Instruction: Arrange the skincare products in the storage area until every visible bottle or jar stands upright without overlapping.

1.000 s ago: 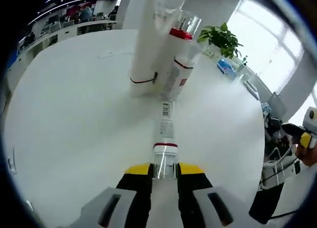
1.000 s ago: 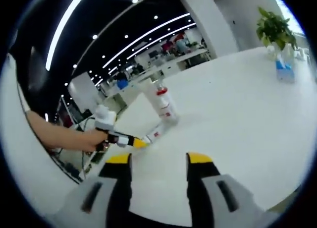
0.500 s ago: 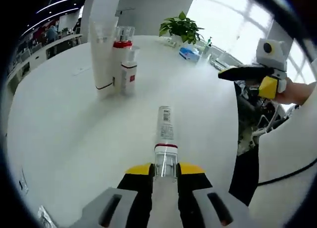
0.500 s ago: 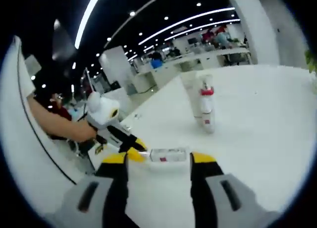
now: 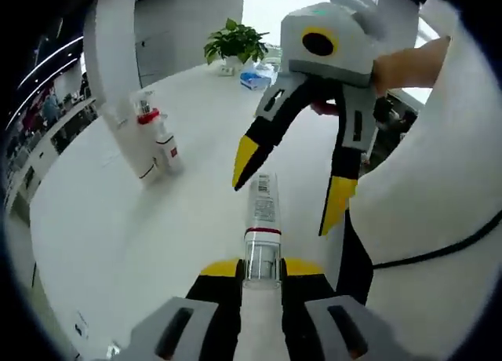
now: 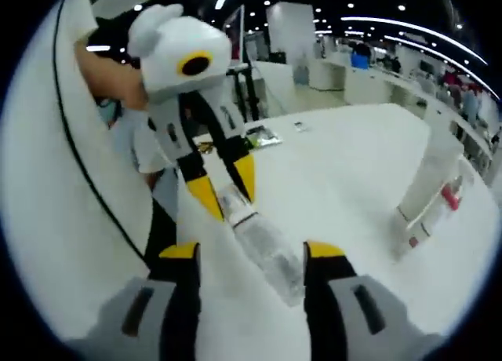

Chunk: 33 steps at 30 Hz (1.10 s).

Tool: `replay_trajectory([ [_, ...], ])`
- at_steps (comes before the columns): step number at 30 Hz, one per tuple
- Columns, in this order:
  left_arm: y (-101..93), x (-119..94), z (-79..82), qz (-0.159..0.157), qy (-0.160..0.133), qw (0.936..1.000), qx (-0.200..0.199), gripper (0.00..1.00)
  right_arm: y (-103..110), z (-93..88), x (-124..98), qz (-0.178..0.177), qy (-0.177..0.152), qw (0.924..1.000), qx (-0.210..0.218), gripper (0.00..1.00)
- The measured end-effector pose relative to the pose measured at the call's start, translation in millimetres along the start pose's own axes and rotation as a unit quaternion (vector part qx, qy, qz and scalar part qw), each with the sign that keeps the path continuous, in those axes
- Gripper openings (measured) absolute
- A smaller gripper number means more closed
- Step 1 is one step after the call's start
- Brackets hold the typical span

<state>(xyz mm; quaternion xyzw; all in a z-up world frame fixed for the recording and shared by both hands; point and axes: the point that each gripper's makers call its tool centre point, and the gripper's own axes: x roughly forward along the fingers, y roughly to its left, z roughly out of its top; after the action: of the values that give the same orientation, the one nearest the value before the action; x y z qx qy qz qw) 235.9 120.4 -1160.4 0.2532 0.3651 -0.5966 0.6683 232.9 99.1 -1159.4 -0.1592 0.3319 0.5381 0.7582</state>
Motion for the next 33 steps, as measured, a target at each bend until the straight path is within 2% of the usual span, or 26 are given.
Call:
replay_trajectory([
  [2,-2.7,-2,1.1,-0.002,0.007,0.9999,0.014,0.17,4,-1.7,8,0.012,0.022,0.9991,-0.036,0.41],
  [4,-8.4,-5,2.8,-0.009,0.019,0.9990,0.041,0.17,8,-4.2,15,0.028,0.041,0.9973,-0.053,0.36],
  [9,-13.6,-11,11.7,-0.024,0.021,0.9975,0.064,0.16,12,1.0,19,0.044,0.041,0.9961,-0.065,0.29],
  [12,-14.1,-13,15.9,-0.030,0.027,0.9961,0.079,0.16,10,-0.1,18,0.042,0.043,0.9950,-0.079,0.23],
  [16,-12.1,-11,19.8,-0.035,0.023,0.9945,0.096,0.16,7,-1.3,15,0.035,0.033,0.9933,-0.105,0.21],
  [22,-15.9,-11,29.6,-0.051,0.012,0.9914,0.120,0.17,7,-2.7,5,0.033,0.024,0.9938,-0.103,0.20],
  [24,-14.1,-9,35.0,-0.046,-0.001,0.9909,0.127,0.18,2,-4.4,1,0.024,0.020,0.9945,-0.101,0.20],
  [29,-15.8,-7,45.4,-0.055,-0.022,0.9906,0.123,0.19,-1,-5.9,-8,0.025,0.009,0.9955,-0.091,0.20],
  [33,-5.7,-11,47.8,-0.033,-0.029,0.9920,0.118,0.23,-8,-6.4,-17,0.017,-0.003,0.9972,-0.073,0.20],
])
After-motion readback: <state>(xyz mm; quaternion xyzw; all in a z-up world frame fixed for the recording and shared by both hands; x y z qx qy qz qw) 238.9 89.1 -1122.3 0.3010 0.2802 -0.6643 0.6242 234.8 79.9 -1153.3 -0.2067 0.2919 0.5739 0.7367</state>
